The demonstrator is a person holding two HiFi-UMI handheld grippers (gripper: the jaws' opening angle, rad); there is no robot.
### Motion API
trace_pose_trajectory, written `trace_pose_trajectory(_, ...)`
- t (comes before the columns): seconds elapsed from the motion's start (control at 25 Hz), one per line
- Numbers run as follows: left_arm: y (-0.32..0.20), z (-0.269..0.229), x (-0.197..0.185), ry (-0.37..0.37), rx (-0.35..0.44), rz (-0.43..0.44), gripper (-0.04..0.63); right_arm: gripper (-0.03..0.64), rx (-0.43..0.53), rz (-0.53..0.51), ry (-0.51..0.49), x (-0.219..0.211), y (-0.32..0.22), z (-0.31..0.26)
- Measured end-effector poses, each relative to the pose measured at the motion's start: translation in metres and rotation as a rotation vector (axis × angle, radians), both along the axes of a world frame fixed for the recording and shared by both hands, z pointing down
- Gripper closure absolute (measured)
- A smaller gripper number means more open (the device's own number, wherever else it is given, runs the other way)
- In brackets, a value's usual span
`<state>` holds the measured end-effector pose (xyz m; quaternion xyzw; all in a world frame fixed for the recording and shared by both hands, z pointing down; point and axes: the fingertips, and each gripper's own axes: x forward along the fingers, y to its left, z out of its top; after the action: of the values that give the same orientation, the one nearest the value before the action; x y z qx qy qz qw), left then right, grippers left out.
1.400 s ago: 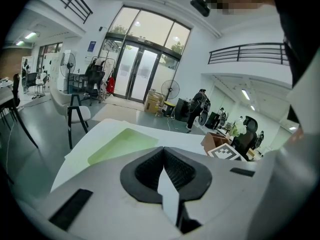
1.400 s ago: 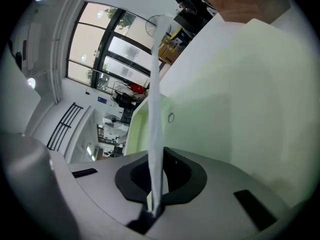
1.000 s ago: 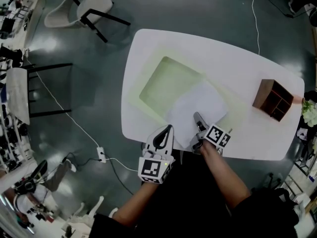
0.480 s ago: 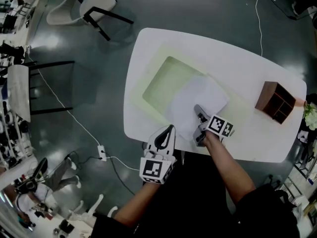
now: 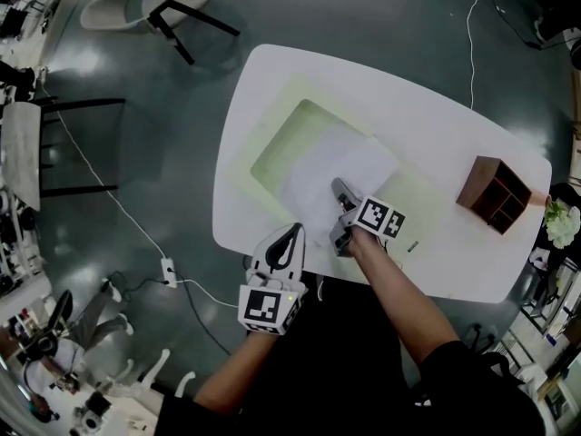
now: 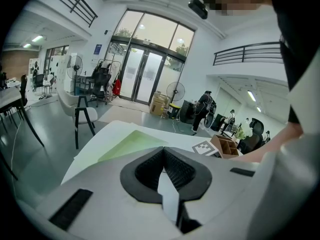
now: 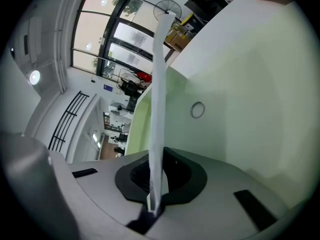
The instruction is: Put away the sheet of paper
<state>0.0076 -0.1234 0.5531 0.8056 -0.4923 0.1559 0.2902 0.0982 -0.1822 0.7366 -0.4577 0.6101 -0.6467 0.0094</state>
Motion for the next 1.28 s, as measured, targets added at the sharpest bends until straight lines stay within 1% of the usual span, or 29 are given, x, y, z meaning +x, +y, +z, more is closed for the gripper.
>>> trace_pose_trajectory(0.12, -0.003, -0.002, -0.002, -0.008, 0.004, -0.005, 0.592, 0.618, 0.004, -0.008, 0.0, -0.006, -0.007, 0.002)
trace_pose_trajectory(0.36, -0.008, -0.012, -0.009, -0.041, 0.037, -0.048, 0.592, 0.618, 0.001, -0.023, -0.023, -0.02, -0.012, 0.009)
trace_pose_trajectory(0.68, 0.002, -0.007, -0.011, -0.052, 0.035, -0.094, 0.592, 0.618, 0.03, 0.005, -0.059, -0.03, -0.028, 0.012)
trace_pose_trajectory(0.84, 0.004, -0.019, -0.012, -0.051, 0.08, -0.063, 0.592, 0.618, 0.042, 0.007, -0.081, -0.041, -0.032, 0.01)
trace_pose_trajectory(0.96, 0.008, -0.024, -0.015, -0.036, 0.078, -0.029, 0.592, 0.618, 0.058, 0.04, -0.078, -0.046, -0.035, 0.006)
trace_pose_trajectory(1.04, 0.009, -0.024, -0.022, -0.031, 0.079, -0.01, 0.592, 0.618, 0.078, 0.049, -0.061, -0.05, -0.039, 0.004)
trace_pose_trajectory(1.2, 0.012, -0.019, -0.032, -0.026, 0.075, 0.009, 0.592, 0.618, 0.089, 0.013, -0.01, -0.053, -0.044, 0.008)
trace_pose_trajectory(1.28, 0.012, -0.017, -0.038, -0.027, 0.074, 0.007, 0.592, 0.618, 0.083, -0.002, 0.0, -0.057, -0.048, 0.011)
